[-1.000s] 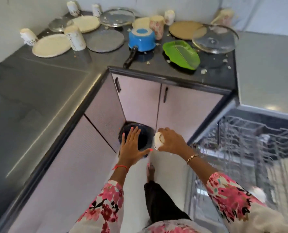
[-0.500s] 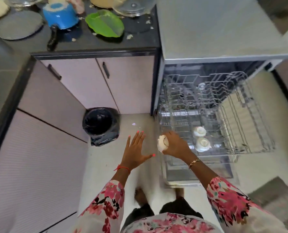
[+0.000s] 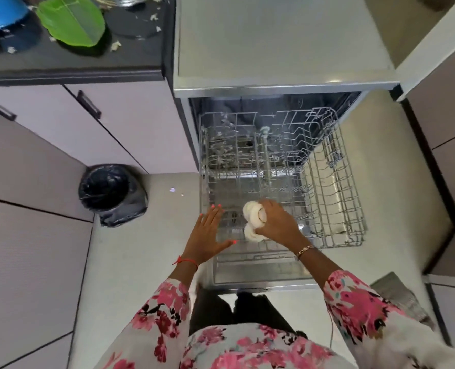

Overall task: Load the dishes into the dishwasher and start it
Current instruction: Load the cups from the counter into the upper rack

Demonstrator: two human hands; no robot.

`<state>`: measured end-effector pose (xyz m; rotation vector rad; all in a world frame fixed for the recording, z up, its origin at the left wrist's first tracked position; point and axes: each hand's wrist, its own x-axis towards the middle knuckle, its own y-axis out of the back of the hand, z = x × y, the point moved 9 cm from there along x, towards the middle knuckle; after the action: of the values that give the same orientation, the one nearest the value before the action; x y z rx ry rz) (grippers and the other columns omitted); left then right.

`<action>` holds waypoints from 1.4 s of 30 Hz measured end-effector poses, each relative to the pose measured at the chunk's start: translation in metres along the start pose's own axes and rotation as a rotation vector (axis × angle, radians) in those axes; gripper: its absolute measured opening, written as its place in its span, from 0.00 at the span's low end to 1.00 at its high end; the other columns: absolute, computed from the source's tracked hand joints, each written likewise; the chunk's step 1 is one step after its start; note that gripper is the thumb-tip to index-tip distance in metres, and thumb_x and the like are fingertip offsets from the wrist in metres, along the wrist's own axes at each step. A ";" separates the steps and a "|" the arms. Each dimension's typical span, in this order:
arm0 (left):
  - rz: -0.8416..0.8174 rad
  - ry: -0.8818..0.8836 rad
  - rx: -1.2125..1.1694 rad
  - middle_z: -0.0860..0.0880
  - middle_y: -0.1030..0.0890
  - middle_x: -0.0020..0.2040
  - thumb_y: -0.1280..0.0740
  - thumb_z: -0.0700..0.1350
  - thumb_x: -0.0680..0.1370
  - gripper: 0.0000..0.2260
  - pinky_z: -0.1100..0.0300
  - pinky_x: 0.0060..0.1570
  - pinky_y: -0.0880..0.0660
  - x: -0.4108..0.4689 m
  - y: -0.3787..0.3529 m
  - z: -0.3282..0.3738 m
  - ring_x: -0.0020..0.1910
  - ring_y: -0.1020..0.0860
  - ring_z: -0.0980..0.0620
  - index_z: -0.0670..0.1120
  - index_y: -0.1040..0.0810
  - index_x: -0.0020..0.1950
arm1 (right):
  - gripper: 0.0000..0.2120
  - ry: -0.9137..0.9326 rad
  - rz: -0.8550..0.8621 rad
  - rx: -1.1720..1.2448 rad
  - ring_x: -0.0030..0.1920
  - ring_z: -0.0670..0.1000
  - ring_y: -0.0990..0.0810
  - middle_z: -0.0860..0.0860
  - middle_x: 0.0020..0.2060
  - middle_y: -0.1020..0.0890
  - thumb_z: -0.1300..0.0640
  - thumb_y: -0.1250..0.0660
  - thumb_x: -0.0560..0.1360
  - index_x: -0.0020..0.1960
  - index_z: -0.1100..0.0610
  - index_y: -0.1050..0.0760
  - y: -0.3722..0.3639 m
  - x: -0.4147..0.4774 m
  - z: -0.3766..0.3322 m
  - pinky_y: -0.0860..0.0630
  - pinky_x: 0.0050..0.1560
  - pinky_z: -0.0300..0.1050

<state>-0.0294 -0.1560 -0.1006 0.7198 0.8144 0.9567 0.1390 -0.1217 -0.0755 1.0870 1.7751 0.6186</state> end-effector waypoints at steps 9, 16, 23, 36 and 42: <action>-0.165 -0.040 -0.065 0.48 0.41 0.75 0.44 0.65 0.72 0.37 0.51 0.74 0.48 0.016 -0.078 0.008 0.75 0.46 0.51 0.44 0.41 0.74 | 0.36 0.000 0.060 0.096 0.65 0.58 0.32 0.57 0.65 0.31 0.55 0.25 0.66 0.70 0.57 0.37 0.004 0.086 0.037 0.31 0.59 0.51; -0.304 0.073 -0.200 0.51 0.28 0.68 0.39 0.48 0.80 0.17 0.63 0.66 0.39 0.001 -0.128 -0.018 0.68 0.31 0.53 0.49 0.29 0.68 | 0.36 -0.001 0.066 0.094 0.64 0.58 0.32 0.57 0.65 0.31 0.54 0.25 0.66 0.70 0.56 0.37 -0.023 0.141 0.046 0.29 0.59 0.53; -0.178 0.009 -0.240 0.50 0.20 0.59 0.39 0.42 0.79 0.14 0.59 0.61 0.27 0.001 -0.130 -0.021 0.57 0.21 0.52 0.48 0.24 0.63 | 0.38 0.040 0.062 0.012 0.65 0.59 0.33 0.57 0.66 0.33 0.52 0.25 0.66 0.71 0.57 0.38 -0.043 0.168 0.044 0.31 0.61 0.53; -0.027 -0.063 -0.207 0.50 0.17 0.53 0.33 0.38 0.75 0.13 0.64 0.53 0.27 -0.002 -0.128 -0.018 0.50 0.18 0.52 0.47 0.21 0.59 | 0.36 0.028 0.040 -0.199 0.65 0.61 0.34 0.59 0.65 0.32 0.50 0.26 0.67 0.69 0.59 0.38 -0.069 0.179 0.046 0.27 0.55 0.54; -0.014 -0.082 -0.200 0.51 0.17 0.52 0.33 0.39 0.75 0.13 0.60 0.51 0.23 -0.002 -0.128 -0.018 0.50 0.18 0.52 0.48 0.21 0.59 | 0.37 -0.009 0.084 -0.179 0.68 0.61 0.37 0.57 0.64 0.28 0.49 0.26 0.65 0.69 0.57 0.36 -0.073 0.181 0.056 0.35 0.65 0.54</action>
<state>0.0072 -0.2058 -0.2139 0.5756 0.6409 0.9748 0.1282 -0.0012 -0.2383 1.0427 1.6382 0.8070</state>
